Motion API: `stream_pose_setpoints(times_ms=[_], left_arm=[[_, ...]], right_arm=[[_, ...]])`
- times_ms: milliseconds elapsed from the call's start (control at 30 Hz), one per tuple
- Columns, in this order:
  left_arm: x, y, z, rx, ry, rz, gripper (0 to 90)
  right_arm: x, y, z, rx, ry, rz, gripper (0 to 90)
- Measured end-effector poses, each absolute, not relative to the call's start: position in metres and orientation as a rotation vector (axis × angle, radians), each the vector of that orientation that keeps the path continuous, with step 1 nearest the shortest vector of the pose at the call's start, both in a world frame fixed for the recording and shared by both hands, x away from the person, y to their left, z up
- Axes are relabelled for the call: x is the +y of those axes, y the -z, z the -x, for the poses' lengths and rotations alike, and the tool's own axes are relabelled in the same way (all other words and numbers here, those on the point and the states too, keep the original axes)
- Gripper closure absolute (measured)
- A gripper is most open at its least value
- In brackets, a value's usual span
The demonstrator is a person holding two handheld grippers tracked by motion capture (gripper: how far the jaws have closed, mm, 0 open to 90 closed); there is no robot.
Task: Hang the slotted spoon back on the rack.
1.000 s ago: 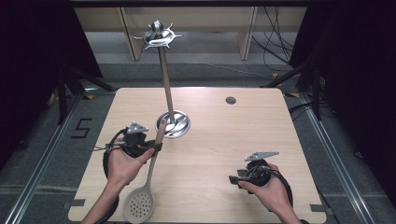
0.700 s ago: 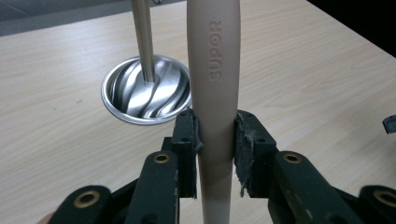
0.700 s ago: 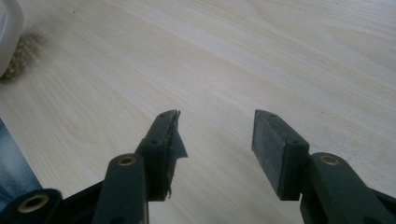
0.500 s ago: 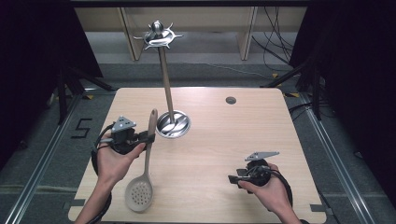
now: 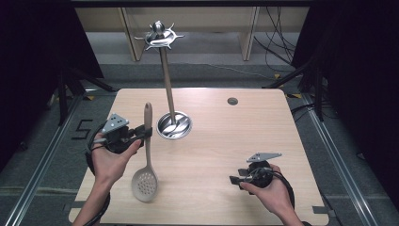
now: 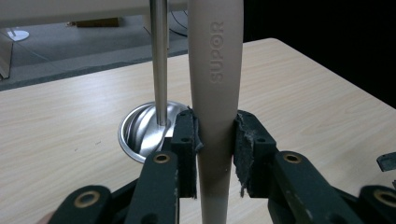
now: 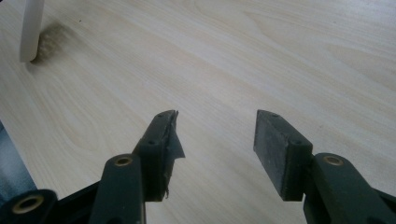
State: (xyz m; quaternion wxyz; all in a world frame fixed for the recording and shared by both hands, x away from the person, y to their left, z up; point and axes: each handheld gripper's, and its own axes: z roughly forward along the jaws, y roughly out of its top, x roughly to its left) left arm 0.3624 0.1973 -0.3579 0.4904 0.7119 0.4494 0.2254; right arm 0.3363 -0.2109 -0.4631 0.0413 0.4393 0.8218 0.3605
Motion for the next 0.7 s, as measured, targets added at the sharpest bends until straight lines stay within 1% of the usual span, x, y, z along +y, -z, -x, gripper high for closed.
stream_pose_setpoints(times_ms=[500, 700], left_arm=[[0.197, 0.345, -0.362, 1.071, -0.629, -1.621, 70.4], [0.197, 0.343, -0.364, 1.015, -0.670, -1.582, 70.5]], right_arm=[[-0.210, 0.463, -0.335, 2.502, -1.121, -1.341, 48.4], [-0.211, 0.463, -0.335, 2.503, -1.121, -1.337, 48.4]])
